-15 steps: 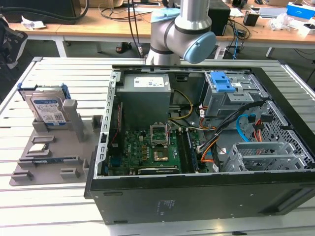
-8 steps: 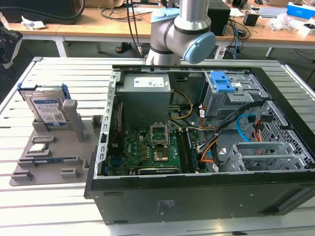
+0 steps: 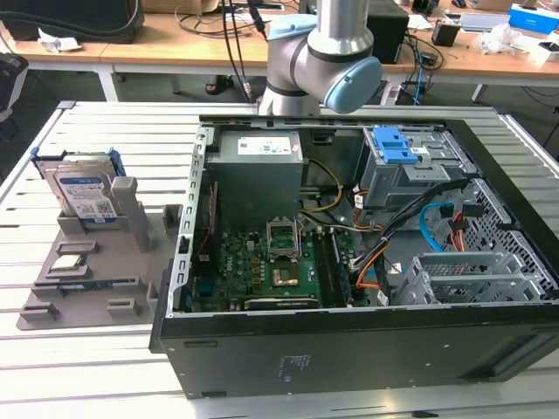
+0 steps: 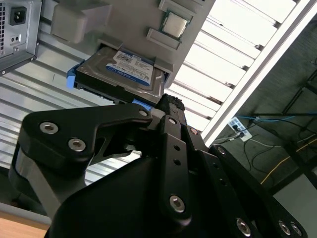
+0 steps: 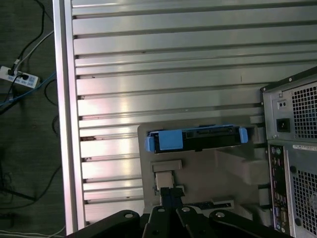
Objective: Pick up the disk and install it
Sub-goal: 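Reach for the disk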
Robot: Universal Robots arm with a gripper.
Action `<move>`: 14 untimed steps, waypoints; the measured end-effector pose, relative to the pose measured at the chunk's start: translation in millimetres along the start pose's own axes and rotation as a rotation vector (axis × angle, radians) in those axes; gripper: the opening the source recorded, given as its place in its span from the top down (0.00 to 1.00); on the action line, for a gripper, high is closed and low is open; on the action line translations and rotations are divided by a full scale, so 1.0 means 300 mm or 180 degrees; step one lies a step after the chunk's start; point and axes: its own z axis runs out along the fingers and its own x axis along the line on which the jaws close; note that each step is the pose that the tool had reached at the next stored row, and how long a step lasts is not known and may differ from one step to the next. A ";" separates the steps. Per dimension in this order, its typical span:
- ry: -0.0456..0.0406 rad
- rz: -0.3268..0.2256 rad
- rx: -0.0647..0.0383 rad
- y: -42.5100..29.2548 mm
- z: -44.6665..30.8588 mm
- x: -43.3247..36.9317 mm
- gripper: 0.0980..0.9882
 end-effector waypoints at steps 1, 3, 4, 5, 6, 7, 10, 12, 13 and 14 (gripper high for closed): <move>0.0000 0.0000 0.0000 0.000 0.000 0.003 0.99; 0.0000 0.0000 0.0000 0.000 0.000 0.007 0.99; 0.0000 -0.0001 0.0000 0.000 0.000 0.007 0.99; 0.0000 -0.0001 0.0000 0.000 0.000 0.007 0.99; 0.0000 0.0000 0.0000 0.000 0.000 0.007 0.99; 0.0000 0.0000 0.0000 0.000 0.000 0.007 0.99; 0.0000 0.0000 0.0000 0.000 0.000 0.008 0.99; 0.0000 0.0000 0.0000 0.000 0.000 0.008 0.99; 0.0000 0.0000 0.0000 0.000 0.000 0.008 0.99; 0.0000 0.0000 0.0000 0.000 0.000 0.008 0.99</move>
